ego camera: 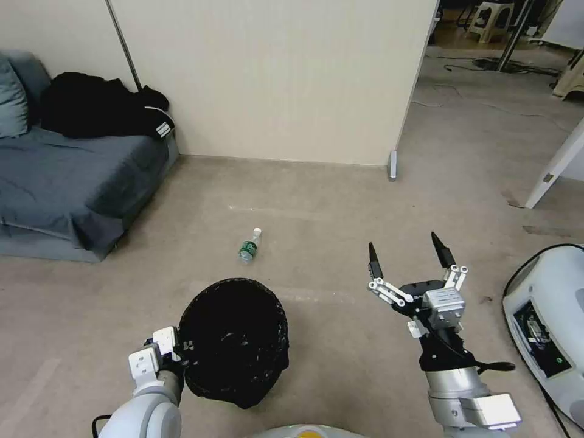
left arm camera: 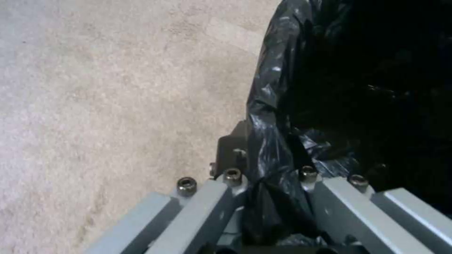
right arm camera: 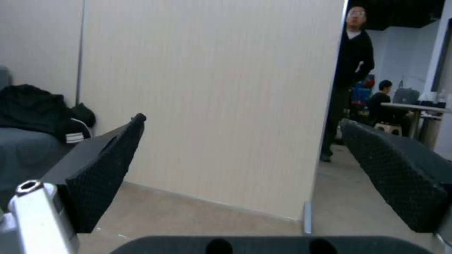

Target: Pick up the trash bin, then pick up the garbage from the floor and place it into the trash bin.

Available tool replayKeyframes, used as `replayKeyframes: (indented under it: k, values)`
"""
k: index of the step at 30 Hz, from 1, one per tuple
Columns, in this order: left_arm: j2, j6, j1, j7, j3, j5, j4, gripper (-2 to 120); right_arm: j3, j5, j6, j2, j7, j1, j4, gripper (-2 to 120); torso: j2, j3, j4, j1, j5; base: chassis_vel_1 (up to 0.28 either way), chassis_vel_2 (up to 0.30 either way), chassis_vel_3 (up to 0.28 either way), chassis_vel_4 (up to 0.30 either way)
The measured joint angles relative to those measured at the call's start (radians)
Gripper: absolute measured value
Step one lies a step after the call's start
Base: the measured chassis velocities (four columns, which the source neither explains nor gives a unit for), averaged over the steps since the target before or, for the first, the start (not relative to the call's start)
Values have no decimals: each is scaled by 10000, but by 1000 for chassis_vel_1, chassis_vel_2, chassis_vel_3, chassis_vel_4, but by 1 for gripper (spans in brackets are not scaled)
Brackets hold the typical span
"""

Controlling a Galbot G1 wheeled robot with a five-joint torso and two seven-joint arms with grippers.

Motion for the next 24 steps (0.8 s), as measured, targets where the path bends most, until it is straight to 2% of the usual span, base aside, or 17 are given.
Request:
replayKeyframes:
  k: [4,6,8,10,14,16,24]
  values:
    - [37,5,22,-129,-9,-62,-312,1,10,-1,-69,0,109,-20,47,100,0,0,0,0,3,0,0,0,0]
    - [149,6,79,-276,-10,18,-892,1,26,-1,-88,0,163,-45,68,100,0,0,4,0,6,0,0,0,0]
    - [166,6,93,-281,-6,35,-992,1,26,-1,-89,0,166,-49,68,100,-1,0,4,0,6,0,0,0,0]
    - [280,6,214,-175,127,515,-1746,1,27,-46,-89,0,195,-60,66,100,0,0,2,0,9,0,0,0,0]
    - [330,6,301,-171,236,693,-2190,1,31,-56,-102,0,268,-62,64,100,-1,0,3,0,9,0,0,0,0]
    - [492,6,602,-146,247,957,-2834,1,55,-15,-116,0,343,-48,59,100,0,0,2,0,10,0,0,0,0]
    - [575,-186,1004,6,282,1522,-3001,1,63,-9,-97,0,399,35,-112,100,-1,0,3,1,8,0,0,0,0]
